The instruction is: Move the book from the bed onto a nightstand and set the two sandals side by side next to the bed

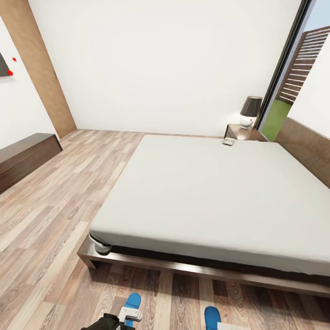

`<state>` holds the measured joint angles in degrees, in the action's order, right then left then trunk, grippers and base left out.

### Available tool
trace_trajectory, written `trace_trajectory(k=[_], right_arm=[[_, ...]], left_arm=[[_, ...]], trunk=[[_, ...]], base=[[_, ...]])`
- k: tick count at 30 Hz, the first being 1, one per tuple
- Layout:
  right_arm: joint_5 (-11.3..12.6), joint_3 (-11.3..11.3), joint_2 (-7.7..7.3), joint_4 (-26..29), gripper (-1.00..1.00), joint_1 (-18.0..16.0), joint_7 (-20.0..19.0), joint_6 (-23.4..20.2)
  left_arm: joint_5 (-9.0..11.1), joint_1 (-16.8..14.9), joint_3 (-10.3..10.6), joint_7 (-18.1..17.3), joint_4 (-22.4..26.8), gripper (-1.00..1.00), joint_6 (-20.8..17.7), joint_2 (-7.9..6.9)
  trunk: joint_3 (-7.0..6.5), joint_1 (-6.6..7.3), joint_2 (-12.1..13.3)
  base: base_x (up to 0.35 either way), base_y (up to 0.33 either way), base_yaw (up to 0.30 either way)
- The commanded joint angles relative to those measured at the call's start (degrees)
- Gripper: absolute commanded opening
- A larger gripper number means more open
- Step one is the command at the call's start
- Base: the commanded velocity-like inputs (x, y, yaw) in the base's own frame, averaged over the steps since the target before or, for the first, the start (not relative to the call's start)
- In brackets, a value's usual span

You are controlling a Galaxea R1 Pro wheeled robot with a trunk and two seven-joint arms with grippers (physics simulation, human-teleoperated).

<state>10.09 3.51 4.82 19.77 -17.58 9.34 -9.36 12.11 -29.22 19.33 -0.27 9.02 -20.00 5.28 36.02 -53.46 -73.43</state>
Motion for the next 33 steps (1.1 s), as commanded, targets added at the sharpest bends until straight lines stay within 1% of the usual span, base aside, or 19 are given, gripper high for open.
trace_trajectory(k=[1, 5, 8, 17, 31, 33], right_arm=[[0.6, 0.4, -0.05, 0.3, -1.0, -0.1, 0.4, -0.8], [0.6, 0.4, -0.45, 1.0, -1.0, -0.8, 0.5, -2.4], [0.5, 0.5, -0.46, 1.0, -1.0, -1.1, 0.7, -2.7], [0.5, 0.7, -1.05, 0.5, -1.0, -1.2, 0.6, -2.9], [0.5, 0.7, -1.18, 0.4, -1.0, -1.2, 0.4, -2.8], [0.5, 0.7, -1.19, 0.4, -1.0, -1.2, 0.3, -2.8]], left_arm=[[0.5, 0.0, 0.4, -0.1, 0.1, -1.0, -0.3, -0.05], [0.5, 0.1, 0.4, 0.0, 0.1, -1.0, -0.2, -0.14], [0.4, 0.1, 0.4, 0.0, 0.1, -1.0, -0.1, -0.16], [0.2, 0.1, 0.6, 0.3, 0.1, -1.0, 0.3, 0.0], [0.3, 0.1, 0.6, 0.2, 0.2, -1.0, 0.2, -0.01], [0.3, 0.1, 0.6, 0.3, 0.2, -1.0, 0.2, -0.01]], trunk=[[0.05, 0.0, 0.0], [0.05, 0.0, 0.0], [0.05, 0.0, 0.0], [0.05, 0.0, 0.0], [0.05, 0.0, 0.0], [0.41, -0.44, -0.8]], base=[[0.012, 0.007, 0.0], [0.006, 0.003, 0.0], [0.002, 0.001, 0.0], [0.0, 0.0, 0.0], [0.0, 0.0, 0.0], [0.0, 0.0, 0.0]])
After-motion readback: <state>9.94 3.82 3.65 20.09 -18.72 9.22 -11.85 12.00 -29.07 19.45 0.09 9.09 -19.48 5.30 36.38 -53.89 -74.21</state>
